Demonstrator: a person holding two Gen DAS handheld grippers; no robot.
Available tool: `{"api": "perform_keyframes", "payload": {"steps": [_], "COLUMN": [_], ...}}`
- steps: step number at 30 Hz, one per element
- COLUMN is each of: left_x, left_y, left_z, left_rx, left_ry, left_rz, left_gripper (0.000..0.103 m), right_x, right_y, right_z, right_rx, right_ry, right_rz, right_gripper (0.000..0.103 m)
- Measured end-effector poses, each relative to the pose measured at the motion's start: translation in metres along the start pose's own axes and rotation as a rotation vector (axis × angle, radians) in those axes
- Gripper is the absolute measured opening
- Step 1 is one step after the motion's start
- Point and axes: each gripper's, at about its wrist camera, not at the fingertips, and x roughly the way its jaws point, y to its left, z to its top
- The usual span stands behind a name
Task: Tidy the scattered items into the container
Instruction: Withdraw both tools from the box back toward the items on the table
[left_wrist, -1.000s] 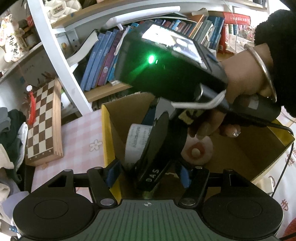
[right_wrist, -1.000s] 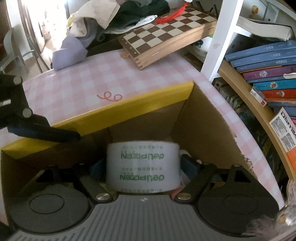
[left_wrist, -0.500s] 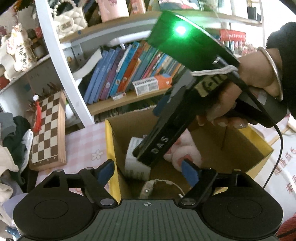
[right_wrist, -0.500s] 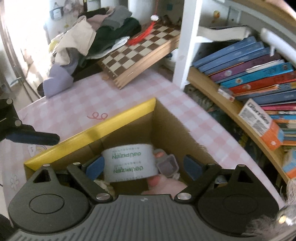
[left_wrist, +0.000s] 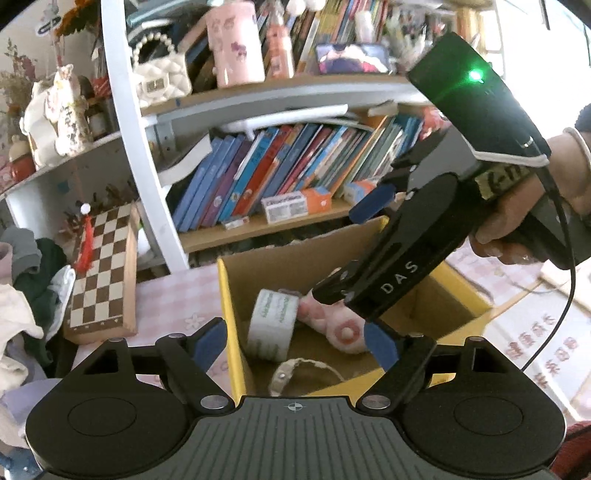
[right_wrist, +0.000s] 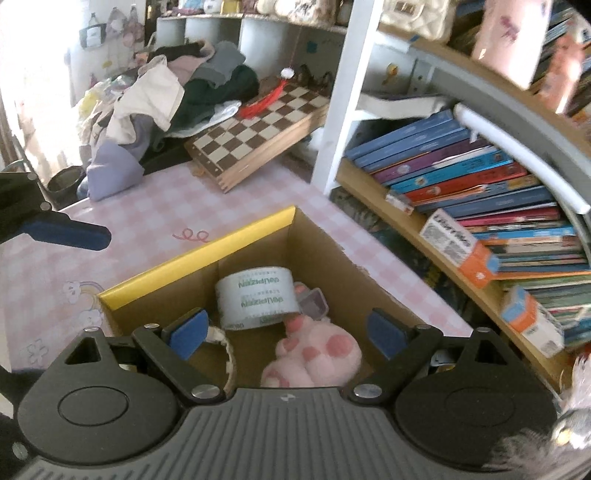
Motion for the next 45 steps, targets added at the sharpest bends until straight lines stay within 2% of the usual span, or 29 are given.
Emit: {"api": "perform_keyframes", "payload": {"steps": [7, 20, 28, 35, 40, 45], "left_x": [-0.027, -0.078, -0.092, -0.096, -0.097, -0.097], "left_y": [-0.001, 0.016, 0.018, 0.019, 0.018, 0.015], "left_z": [-0.011, -0.054, -0.077, -0.096, -0.108, -0.120], "left_rx": [-0.001, -0.020, -0.028, -0.041, -0.060, -0.089], "left_ry": [-0.053, -0.038, -0.019, 0.011, 0.036, 0.060], "left_rz": [-0.041, -0.077, -0.103, -0.110, -0.082, -0.061], "left_gripper": [0.085, 0.085, 0.085, 0.085, 0.085, 0.085], "right_x": [-0.045, -0.105, -0.116, -0.121, -0.126, -0.126], "right_y": [0.016, 0.064, 0.089, 0.105, 0.116, 0.141], "right_z": [-0.022, -0.076, -0.116, -0.146, -0.168, -0.185], "right_rx": [0.075, 0.271, 0.387, 0.440, 0.522, 0.511], "right_ry": [-0.048, -0.071, -0.024, 0.011, -0.003, -0.030], "right_rz": [-0.070, -0.191, -0.253, -0.350, -0.423, -0.484], "right_gripper": [0.096, 0.096, 0.096, 0.096, 0.096, 0.097]}}
